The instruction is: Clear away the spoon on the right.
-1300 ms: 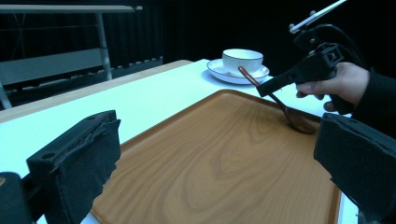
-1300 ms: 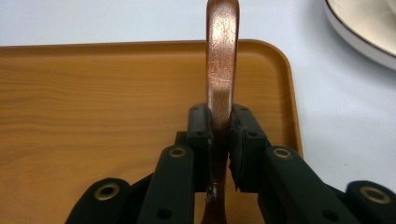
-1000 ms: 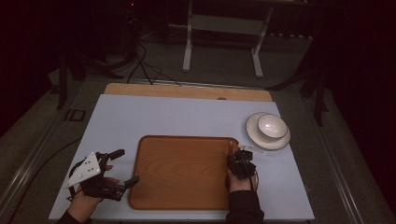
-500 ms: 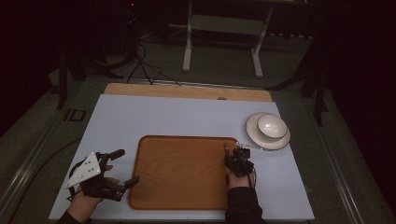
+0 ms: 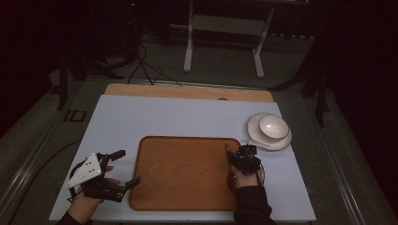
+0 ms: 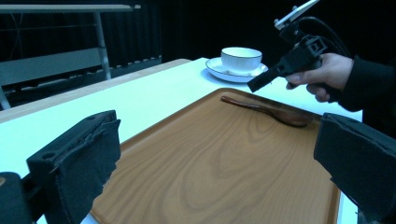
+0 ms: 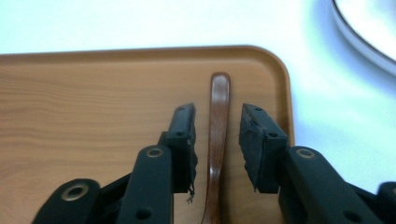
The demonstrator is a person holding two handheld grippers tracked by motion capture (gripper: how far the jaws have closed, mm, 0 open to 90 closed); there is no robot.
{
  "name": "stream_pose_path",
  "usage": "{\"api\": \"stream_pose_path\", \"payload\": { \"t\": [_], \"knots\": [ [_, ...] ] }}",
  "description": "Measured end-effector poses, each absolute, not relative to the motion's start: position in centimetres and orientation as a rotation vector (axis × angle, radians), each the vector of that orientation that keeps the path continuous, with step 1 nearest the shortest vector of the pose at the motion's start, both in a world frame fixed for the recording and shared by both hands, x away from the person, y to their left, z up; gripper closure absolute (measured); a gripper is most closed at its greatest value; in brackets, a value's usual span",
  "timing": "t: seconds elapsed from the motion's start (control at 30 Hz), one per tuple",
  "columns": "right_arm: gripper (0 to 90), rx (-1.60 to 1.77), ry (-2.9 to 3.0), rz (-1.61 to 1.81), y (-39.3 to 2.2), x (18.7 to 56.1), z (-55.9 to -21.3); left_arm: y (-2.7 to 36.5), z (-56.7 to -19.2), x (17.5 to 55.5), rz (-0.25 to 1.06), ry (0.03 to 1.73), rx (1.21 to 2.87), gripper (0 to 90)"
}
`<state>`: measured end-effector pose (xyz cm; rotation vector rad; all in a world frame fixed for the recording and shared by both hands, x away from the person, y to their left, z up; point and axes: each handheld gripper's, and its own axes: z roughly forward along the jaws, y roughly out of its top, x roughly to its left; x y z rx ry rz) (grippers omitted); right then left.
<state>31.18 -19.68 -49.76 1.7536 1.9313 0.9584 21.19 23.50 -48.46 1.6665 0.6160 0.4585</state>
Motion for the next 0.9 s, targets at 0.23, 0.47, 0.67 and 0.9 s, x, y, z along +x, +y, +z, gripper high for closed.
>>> {"api": "stream_pose_path", "payload": {
  "t": [0.23,0.47,0.67,0.9],
  "knots": [
    [52.6,1.687,2.006,0.992,-20.0,31.2,-48.4,23.5,-48.5,21.2,0.459,0.618,1.674,1.6],
    [27.8,1.630,2.019,1.088,-20.8,31.0,-46.7,23.4,-48.5,21.2,0.458,0.618,1.677,1.6],
    [15.7,1.548,2.084,1.142,-21.8,30.8,-45.9,23.3,-48.5,21.3,0.455,0.621,1.679,1.6],
    [16.3,1.433,2.069,1.227,-23.5,30.1,-45.6,23.4,-48.6,21.4,0.451,0.627,1.681,1.6]
  ]
}}
